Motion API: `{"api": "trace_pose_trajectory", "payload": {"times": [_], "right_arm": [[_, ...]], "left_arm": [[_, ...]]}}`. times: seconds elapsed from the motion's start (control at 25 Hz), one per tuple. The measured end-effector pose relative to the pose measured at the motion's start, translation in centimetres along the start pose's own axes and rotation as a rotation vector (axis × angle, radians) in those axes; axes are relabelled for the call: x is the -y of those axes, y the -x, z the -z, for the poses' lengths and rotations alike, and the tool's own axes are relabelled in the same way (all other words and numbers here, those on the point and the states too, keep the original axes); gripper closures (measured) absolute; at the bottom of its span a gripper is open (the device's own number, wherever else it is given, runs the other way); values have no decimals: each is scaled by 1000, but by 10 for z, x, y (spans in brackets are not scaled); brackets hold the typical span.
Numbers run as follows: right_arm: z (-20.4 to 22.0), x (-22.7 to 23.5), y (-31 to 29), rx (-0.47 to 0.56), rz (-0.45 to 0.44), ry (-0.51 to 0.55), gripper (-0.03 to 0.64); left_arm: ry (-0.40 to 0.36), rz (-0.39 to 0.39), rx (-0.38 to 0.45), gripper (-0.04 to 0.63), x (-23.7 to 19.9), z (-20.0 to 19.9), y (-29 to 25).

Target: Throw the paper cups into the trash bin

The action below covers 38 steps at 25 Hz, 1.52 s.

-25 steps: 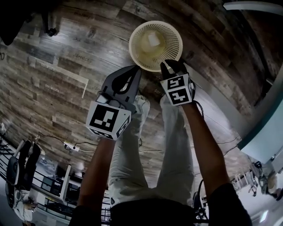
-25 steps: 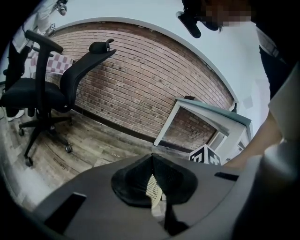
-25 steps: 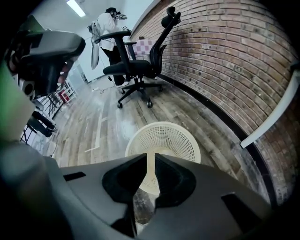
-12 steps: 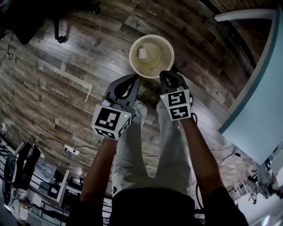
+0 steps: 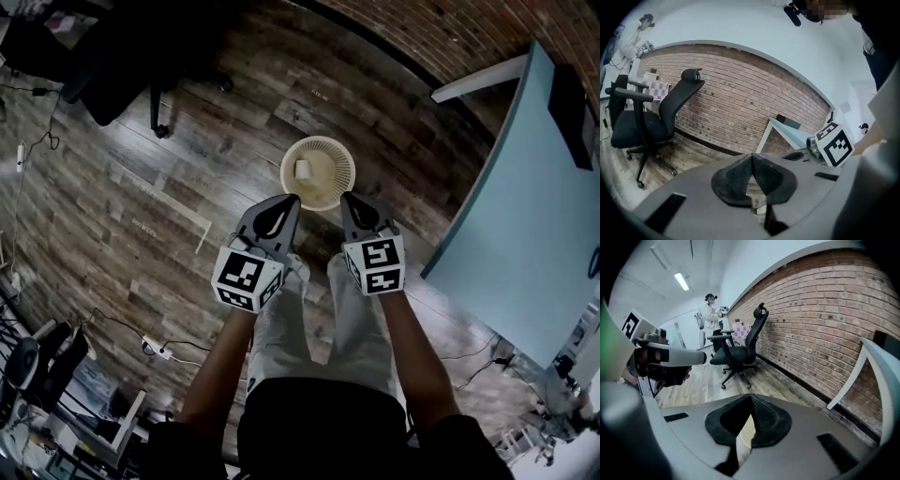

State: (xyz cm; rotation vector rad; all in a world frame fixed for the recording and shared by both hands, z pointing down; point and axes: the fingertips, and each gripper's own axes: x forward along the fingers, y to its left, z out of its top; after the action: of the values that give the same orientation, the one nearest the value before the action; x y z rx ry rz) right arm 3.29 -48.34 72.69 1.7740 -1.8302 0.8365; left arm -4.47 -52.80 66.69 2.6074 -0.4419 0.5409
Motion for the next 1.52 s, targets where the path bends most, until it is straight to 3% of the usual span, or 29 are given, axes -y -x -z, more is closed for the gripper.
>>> {"api": "trace_pose_trajectory", "payload": {"times": [0.24,0.68,0.84,1.16,1.52], "right_arm": [[-60,2,51,101,26,-34,612],[-171,-24,142,323,29,28,612],[-203,-44,171,386,27,60,612],[-247,-65,210,492,32,67,612],[-279,-81,230,565,8,96,612]], "left_arm": [[-37,50,43,586,41,-51,24],[-22,-8,200,587,64,-129,96],[-50,12,276,586,74,-166,123],[-134,34,344,586,83,-210,149],[-149,43,390,586,87,-229,161]]}}
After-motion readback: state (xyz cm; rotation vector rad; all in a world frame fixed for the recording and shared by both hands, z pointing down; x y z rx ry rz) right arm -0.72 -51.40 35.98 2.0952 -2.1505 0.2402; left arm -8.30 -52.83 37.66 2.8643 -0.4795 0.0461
